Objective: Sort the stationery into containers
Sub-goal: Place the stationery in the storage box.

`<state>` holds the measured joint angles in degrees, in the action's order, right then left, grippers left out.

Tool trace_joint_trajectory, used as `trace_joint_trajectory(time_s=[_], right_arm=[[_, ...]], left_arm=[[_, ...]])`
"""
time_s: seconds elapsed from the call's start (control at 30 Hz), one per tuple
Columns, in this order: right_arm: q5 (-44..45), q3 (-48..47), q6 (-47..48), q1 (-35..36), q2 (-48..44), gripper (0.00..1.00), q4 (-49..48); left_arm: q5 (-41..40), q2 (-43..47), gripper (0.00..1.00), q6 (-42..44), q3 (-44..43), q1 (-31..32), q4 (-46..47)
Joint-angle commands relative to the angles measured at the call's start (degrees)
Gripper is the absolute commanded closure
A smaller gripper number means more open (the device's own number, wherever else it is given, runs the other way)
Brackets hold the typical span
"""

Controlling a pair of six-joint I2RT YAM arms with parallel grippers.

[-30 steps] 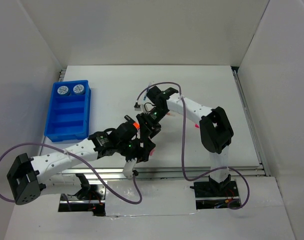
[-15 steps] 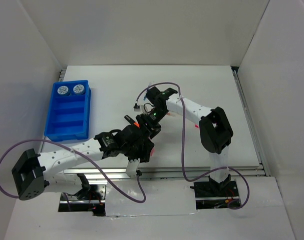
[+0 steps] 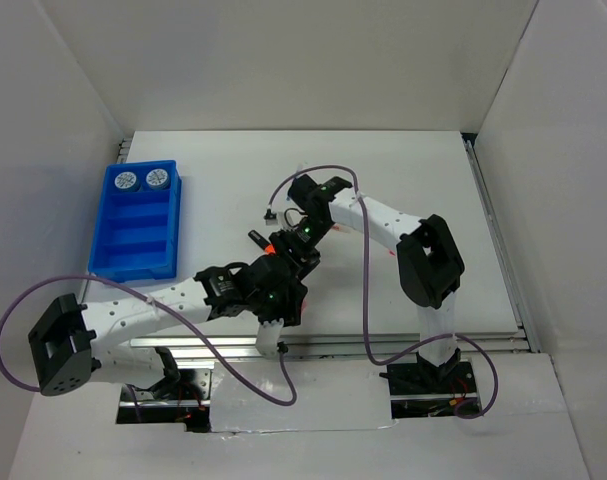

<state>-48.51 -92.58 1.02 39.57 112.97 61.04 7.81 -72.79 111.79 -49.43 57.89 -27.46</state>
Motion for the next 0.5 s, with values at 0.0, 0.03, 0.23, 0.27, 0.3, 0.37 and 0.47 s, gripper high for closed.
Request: trace_joint_trajectory(time_s=[0.0, 0.03, 0.23, 0.27, 0.3, 0.37, 0.47], right_arm=[[-0.36, -3.49, -0.93, 0.33, -0.38, 0.55, 1.28], [0.17, -3.92, -0.93, 0.07, -0.55, 0.46, 1.28], [3.59, -4.81, -3.83, -3.71, -1.52, 0.24, 0.31], [4.47, -4.63, -4.7, -4.41, -1.96, 0.24, -0.04], [5.26, -4.2, -5.06, -5.63, -3.01, 0.23, -0.65], [6.76, -3.93, -5.41, -7.22, -4.24, 0.23, -1.09], [7.55, -3.58, -5.24, -11.96, -7.23, 0.23, -1.27]], left_arm=[[-0.61, 2.56, 1.0, -1.04, -0.85, 1.78, 2.06], [-0.52, 3.0, 1.0, -1.05, -0.5, 1.96, 2.32], [-0.78, 6.17, 1.0, -4.29, 0.39, 4.16, 1.89], [-0.87, 6.78, 1.0, -4.91, 0.47, 4.51, 1.54], [-1.48, 7.05, 1.0, -5.61, 0.56, 5.04, 1.54], [-2.62, 8.1, 1.0, -9.29, 1.0, 6.0, 1.88], [-7.53, 9.07, 1.0, -16.32, 1.27, 6.71, 2.76]])
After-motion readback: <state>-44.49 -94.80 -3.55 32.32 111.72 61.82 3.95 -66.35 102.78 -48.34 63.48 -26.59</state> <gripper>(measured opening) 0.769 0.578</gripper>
